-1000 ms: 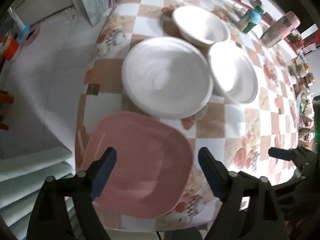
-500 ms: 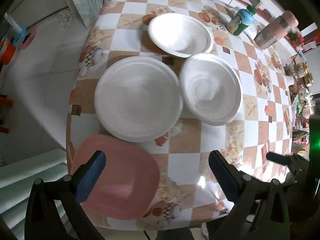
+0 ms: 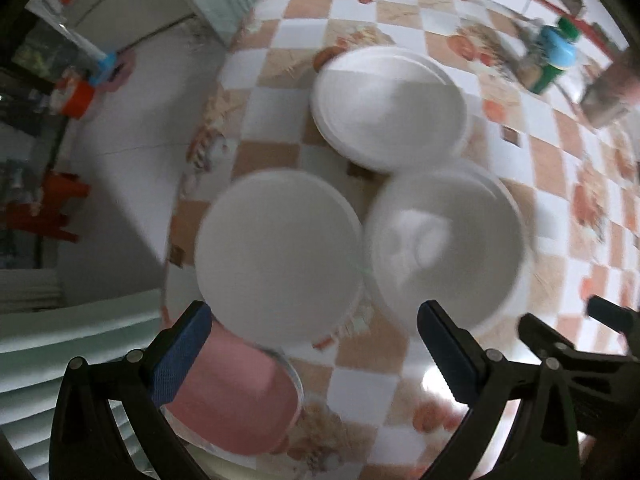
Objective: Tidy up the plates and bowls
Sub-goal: 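Move both grippers toward a white paper bowl on the table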
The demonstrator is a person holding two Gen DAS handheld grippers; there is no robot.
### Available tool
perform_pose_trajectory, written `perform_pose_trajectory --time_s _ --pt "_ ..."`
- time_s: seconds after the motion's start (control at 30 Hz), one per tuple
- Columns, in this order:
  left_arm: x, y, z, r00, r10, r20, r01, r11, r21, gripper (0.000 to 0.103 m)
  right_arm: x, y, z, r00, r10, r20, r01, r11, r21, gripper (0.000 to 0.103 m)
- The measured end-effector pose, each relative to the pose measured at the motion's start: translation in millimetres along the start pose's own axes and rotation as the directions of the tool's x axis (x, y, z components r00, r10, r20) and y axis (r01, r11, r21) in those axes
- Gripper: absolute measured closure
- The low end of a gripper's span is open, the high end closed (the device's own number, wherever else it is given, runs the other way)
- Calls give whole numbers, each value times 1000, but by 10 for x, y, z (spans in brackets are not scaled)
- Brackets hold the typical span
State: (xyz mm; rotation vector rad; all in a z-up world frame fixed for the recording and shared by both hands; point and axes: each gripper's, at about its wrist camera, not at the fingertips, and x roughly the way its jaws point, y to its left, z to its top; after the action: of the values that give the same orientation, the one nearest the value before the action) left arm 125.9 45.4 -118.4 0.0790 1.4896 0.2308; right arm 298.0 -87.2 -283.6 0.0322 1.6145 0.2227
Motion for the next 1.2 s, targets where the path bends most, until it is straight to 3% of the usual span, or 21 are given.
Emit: perform_pose_trajectory --time_s 0.13,0.5,0.73,1.0,1.2 --pt "160 -101 175 996 94 -4 -94 995 32 0 39 -44 219 1000 -12 7 12 1000 -2 0" --pt "457 -342 362 973 230 14 -229 959 169 0 363 10 503 996 -85 -24 83 993 -88 0" --pt "478 -544 316 973 227 37 -229 942 247 0 429 -39 386 995 -96 -35 93 992 -88 0" --pt "429 -852 167 981 184 55 -192 921 338 1 283 -534 57 994 -91 -59 88 995 -46 0" --pt "404 -1147 -67 987 151 51 -158 889 431 4 244 -906 -245 992 -101 -81 100 995 -20 0"
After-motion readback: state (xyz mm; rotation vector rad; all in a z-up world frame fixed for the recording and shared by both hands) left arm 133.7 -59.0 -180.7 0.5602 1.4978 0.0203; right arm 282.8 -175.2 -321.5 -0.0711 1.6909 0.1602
